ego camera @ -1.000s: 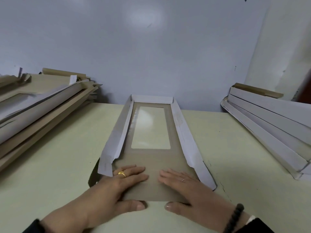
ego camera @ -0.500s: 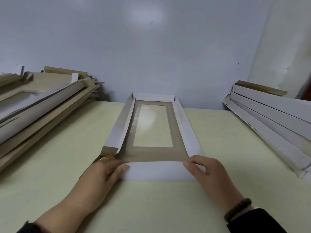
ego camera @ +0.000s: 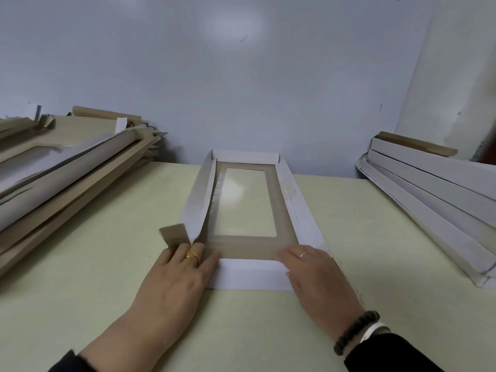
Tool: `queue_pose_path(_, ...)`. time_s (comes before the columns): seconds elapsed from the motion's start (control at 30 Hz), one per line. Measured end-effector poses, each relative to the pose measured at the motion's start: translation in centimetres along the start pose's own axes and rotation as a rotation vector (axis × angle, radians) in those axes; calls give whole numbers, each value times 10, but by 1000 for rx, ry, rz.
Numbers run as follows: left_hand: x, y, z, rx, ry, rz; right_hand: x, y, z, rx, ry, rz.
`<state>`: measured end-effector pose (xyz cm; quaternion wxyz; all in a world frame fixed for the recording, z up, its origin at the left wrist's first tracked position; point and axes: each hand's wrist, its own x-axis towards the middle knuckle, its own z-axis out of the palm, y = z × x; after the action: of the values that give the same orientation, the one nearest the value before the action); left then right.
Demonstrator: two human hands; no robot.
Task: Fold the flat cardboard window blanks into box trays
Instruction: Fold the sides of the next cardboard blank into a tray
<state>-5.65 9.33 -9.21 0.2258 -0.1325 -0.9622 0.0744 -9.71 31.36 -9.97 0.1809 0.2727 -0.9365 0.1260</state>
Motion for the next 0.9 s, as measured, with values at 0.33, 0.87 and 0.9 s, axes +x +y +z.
queue_pose_path(0.33, 15, 19, 12, -425, -212, 217, 8, 5, 19, 247, -193, -101)
queue_pose_path(0.87, 6, -31, 15, -617, -118, -135, 2, 24, 2, 405, -43, 82)
queue_pose_path(0.9, 7, -29, 16, -564, -95, -152, 3, 24, 3, 377, -35, 89)
